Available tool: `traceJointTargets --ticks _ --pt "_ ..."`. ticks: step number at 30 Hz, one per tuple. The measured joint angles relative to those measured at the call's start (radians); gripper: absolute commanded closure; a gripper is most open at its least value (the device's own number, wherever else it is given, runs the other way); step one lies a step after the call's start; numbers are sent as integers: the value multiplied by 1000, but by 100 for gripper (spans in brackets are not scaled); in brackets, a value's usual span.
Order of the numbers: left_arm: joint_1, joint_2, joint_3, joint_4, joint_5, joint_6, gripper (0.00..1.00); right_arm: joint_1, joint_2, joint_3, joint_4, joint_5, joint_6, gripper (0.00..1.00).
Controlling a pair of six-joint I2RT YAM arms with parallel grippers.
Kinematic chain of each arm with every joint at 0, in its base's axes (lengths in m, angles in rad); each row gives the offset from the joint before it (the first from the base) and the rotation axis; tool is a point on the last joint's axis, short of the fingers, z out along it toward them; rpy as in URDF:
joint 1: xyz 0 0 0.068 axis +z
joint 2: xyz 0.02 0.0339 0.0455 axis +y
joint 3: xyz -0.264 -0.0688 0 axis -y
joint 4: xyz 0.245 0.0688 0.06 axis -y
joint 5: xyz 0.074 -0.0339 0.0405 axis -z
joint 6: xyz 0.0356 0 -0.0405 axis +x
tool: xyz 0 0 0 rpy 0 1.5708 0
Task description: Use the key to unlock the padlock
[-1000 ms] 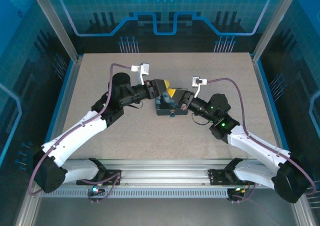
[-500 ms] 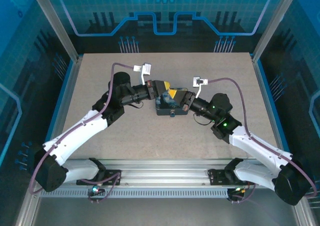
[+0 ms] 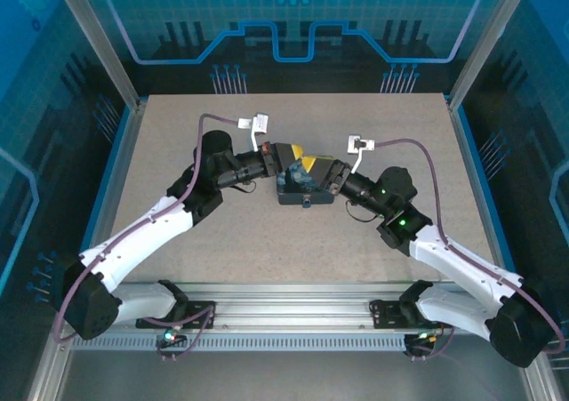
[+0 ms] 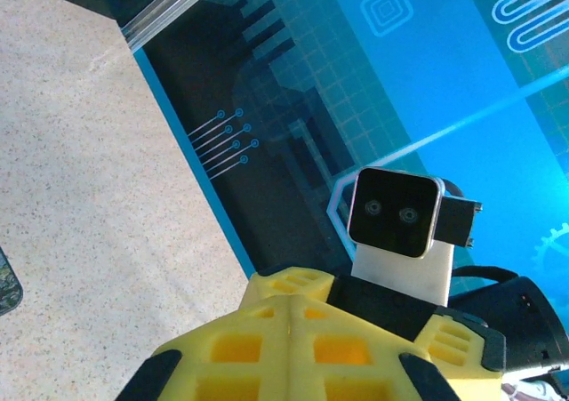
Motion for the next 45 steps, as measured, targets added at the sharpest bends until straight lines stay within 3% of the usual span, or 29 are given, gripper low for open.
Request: traceJointTargets --ticks 14,22,26,33,38,41,45 --pt "12 -2 -60 80 -32 -66 100 31 42 -5 35 39 10 71" --pt "18 -3 -72 101 -33 -83 100 32 42 -6 32 54 12 73" --pt "21 -3 -73 104 -37 -90 100 33 47 -6 32 53 11 69" --pt "27 -3 -79 105 -41 -92 100 38 59 -6 27 54 12 75" --pt "28 -3 -79 108 -40 -93 100 38 61 -6 24 55 12 86" --pt "28 -3 -82 120 -41 -93 100 38 64 -6 22 58 8 98" --pt "31 -3 -98 141 -40 -109 100 38 65 -5 20 58 7 100"
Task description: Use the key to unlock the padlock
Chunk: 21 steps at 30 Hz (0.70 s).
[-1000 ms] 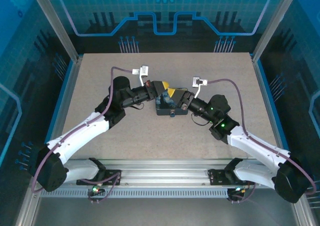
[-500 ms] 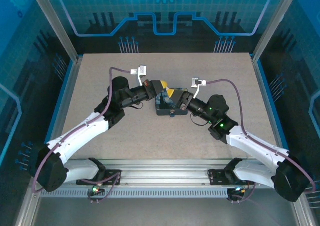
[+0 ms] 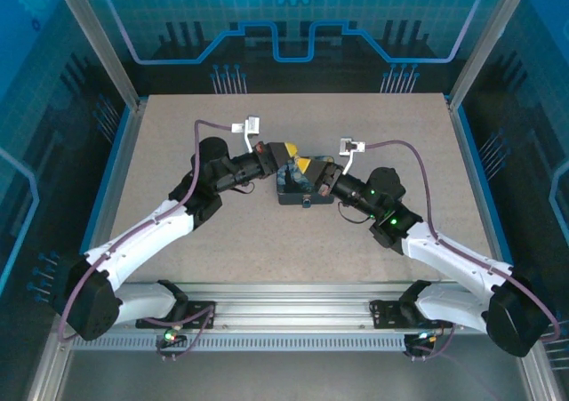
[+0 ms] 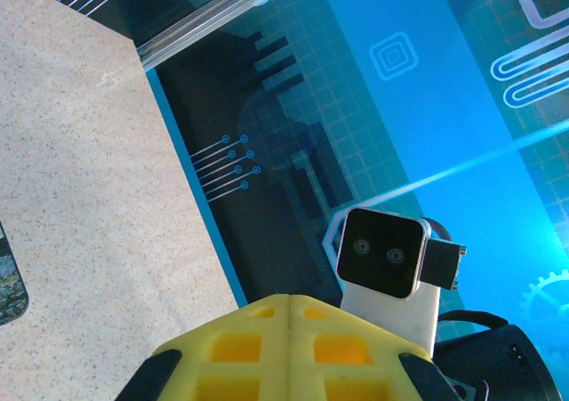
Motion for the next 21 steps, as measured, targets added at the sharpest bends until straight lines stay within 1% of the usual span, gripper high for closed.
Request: traceJointTargets --ticks 3,4,5,6,7,8,14,17,21 --pt "1 0 -3 8 0 -9 100 0 0 0 0 0 0 100" --pt "1 0 -5 12 0 -9 100 0 0 0 0 1 0 98" --pt "1 0 -7 15 0 -9 100 0 0 0 0 2 0 90" --pt "2 0 -7 15 0 -10 100 0 0 0 -3 3 -2 85" --pt "2 0 -8 16 1 -11 100 0 0 0 -4 4 -3 81" --pt "2 0 -10 20 1 -15 100 0 0 0 -5 4 -6 80" --pt "2 0 -20 37 1 -36 100 0 -1 0 -4 3 -7 82" --pt "2 0 -20 46 1 -38 100 0 0 0 -2 3 -6 77" --pt "2 0 -27 60 1 -53 100 1 14 1 9 3 -3 75"
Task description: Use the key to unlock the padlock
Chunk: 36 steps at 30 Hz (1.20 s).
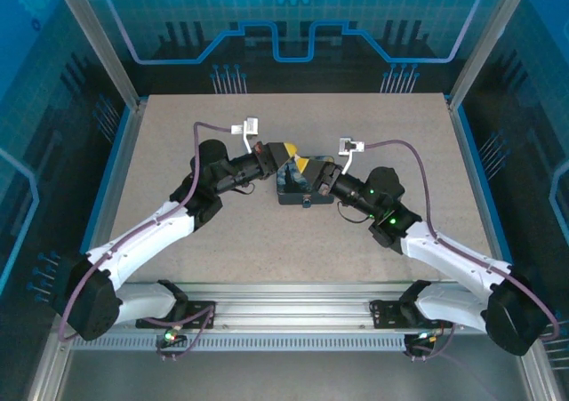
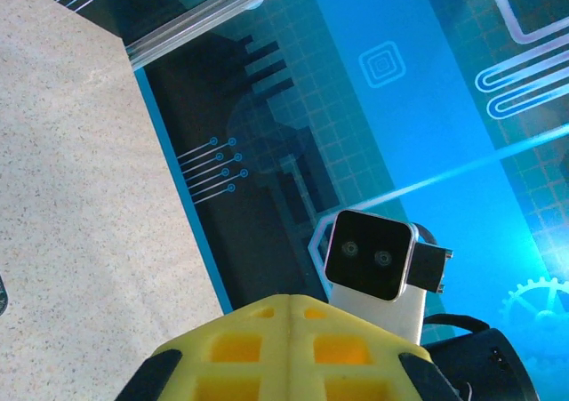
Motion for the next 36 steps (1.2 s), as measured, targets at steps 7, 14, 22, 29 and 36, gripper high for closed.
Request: traceJointTargets --ticks 7,14,22,29,36 --pt "0 0 -6 8 3 -9 100 0 8 0 3 0 0 79" --pt "0 2 -21 26 7 -28 100 1 11 2 8 0 -1 84" --pt "2 3 -25 45 7 -34 100 1 21 8 12 1 4 100" --pt "2 3 -25 56 8 -34 100 0 14 8 14 4 3 100" --pt "13 -2 -40 52 9 -30 38 -21 -24 5 -50 0 -8 100"
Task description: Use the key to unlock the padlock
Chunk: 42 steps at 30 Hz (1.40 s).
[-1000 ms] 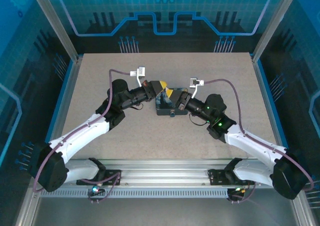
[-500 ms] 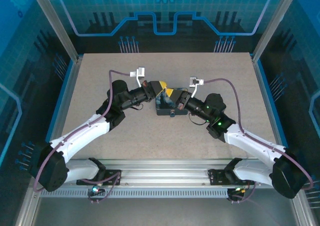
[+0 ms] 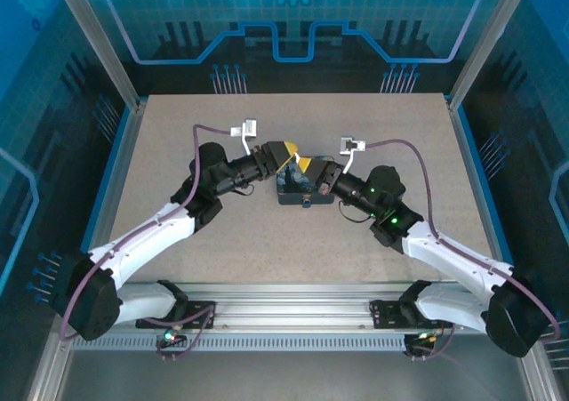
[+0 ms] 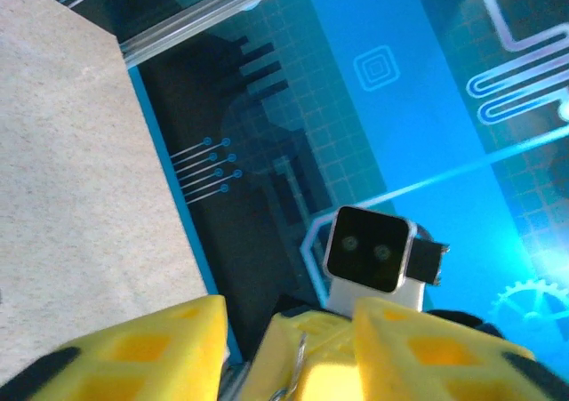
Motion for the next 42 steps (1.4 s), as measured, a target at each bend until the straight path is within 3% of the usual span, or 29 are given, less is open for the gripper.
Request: traceJointTargets --ticks 3,9,14,21,33,42 --pt "18 -30 -27 -50 -9 27 22 -40 -57 -19 -68 -3 -11 100" --pt "45 -116 -59 -221 -58 121 2 -166 -222 -38 -329 23 -91 100" --pt "46 -121 -61 -349 -116 217 1 -218 -260 0 -590 113 -221 100" --pt "51 32 -58 -435 -203 328 3 -232 -121 86 -796 275 -395 100" --pt "110 388 117 -408 -238 365 6 -235 246 256 -894 442 -527 100" --pt "123 571 297 -396 -191 363 11 -236 564 459 -941 484 -569 100"
